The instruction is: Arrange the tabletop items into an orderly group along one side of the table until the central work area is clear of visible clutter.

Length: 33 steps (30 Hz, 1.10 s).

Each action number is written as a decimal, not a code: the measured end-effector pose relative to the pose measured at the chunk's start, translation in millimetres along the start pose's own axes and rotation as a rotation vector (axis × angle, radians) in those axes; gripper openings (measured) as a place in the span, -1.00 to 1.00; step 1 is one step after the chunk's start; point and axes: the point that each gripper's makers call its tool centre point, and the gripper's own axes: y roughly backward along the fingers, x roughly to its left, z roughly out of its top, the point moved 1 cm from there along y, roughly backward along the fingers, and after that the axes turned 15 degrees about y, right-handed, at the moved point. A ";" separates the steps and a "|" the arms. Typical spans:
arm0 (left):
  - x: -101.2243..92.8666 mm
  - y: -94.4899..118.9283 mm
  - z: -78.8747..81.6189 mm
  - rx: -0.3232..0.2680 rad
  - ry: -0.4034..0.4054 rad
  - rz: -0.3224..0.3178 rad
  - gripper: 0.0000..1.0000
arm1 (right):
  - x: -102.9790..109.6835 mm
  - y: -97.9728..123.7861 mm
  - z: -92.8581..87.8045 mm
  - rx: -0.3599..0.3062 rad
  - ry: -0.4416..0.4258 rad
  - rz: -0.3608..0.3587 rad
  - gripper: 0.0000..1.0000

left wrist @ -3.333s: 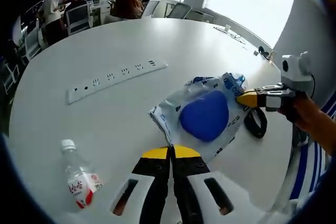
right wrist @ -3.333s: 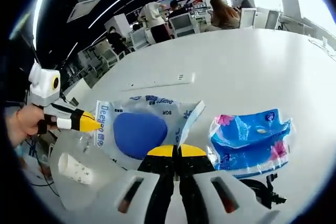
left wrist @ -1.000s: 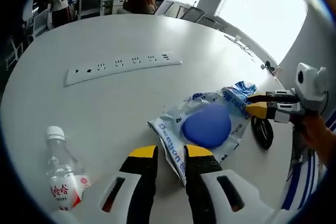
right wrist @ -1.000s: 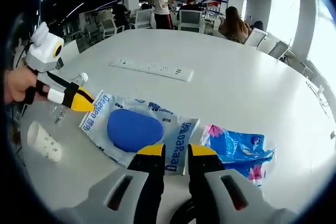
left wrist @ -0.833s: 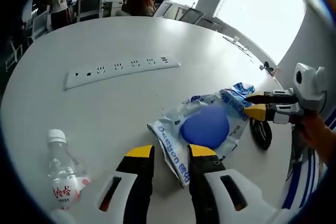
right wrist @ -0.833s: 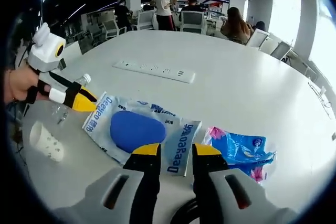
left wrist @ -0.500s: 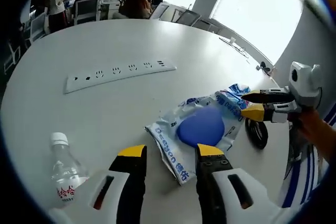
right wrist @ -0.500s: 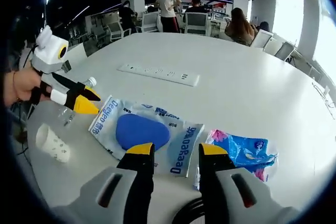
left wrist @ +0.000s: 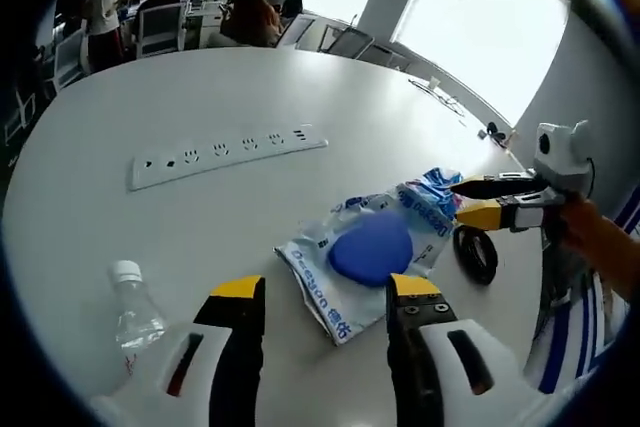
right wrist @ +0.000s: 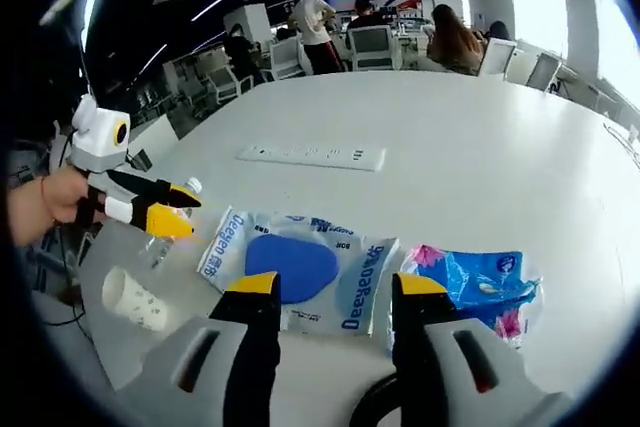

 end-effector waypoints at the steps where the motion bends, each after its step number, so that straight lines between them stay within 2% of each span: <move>1: -0.7 2.6 0.5 -0.002 -0.003 -0.004 -0.01 | 0.4 0.6 0.6 -0.001 -0.002 0.003 -0.11; 5: -3.2 11.1 2.8 -0.013 0.005 -0.025 0.09 | 4.2 3.4 5.5 -0.022 -0.031 0.031 -0.08; 11: -4.1 24.8 6.4 -0.034 0.000 -0.034 0.10 | 6.4 7.0 11.7 -0.048 -0.095 0.068 -0.04; 20: -7.6 50.5 9.6 -0.073 0.017 -0.067 0.20 | 17.6 13.6 24.3 -0.073 -0.121 0.137 0.02; 28: -2.4 77.2 7.9 -0.104 0.047 -0.088 0.26 | 30.0 17.5 42.4 -0.103 -0.162 0.208 0.02; 33: 1.4 94.1 2.3 -0.119 0.064 -0.089 0.28 | 46.9 13.0 52.9 -0.107 -0.185 0.285 0.06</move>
